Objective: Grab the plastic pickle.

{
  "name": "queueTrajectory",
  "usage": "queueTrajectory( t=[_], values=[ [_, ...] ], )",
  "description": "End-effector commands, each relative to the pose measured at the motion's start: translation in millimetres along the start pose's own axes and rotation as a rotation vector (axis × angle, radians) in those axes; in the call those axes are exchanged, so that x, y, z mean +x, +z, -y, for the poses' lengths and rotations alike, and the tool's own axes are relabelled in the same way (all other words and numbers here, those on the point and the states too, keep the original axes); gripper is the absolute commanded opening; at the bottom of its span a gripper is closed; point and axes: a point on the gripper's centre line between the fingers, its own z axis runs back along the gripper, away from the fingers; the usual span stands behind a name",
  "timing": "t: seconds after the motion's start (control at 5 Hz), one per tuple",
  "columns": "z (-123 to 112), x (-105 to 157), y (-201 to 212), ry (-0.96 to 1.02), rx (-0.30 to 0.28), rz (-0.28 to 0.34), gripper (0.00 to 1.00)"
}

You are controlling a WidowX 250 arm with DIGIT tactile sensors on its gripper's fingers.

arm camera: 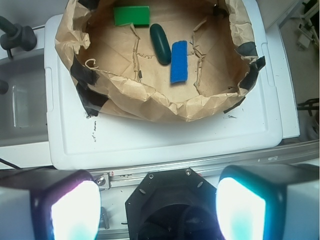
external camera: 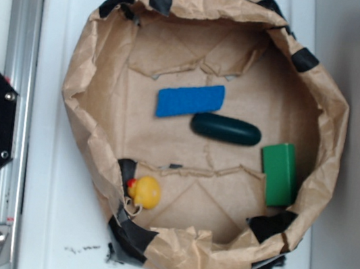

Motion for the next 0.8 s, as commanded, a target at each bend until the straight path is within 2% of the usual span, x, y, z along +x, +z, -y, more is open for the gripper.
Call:
queueTrajectory(
  t=[0.0, 0.2, 0.4, 0.6],
  values=[
    [0.0, 0.0, 0.0, 0.000, 0.000, 0.000, 1.00],
    [-1.5, 47.7, -27.1, -0.110, 0.081, 0.093, 1.00],
    [3.7, 98.9, -45.1, -0.238, 0.076, 0.305, 1.00],
    [-0.8, 142.9, -98.2, -0.370, 0.018, 0.313, 1.00]
  ],
)
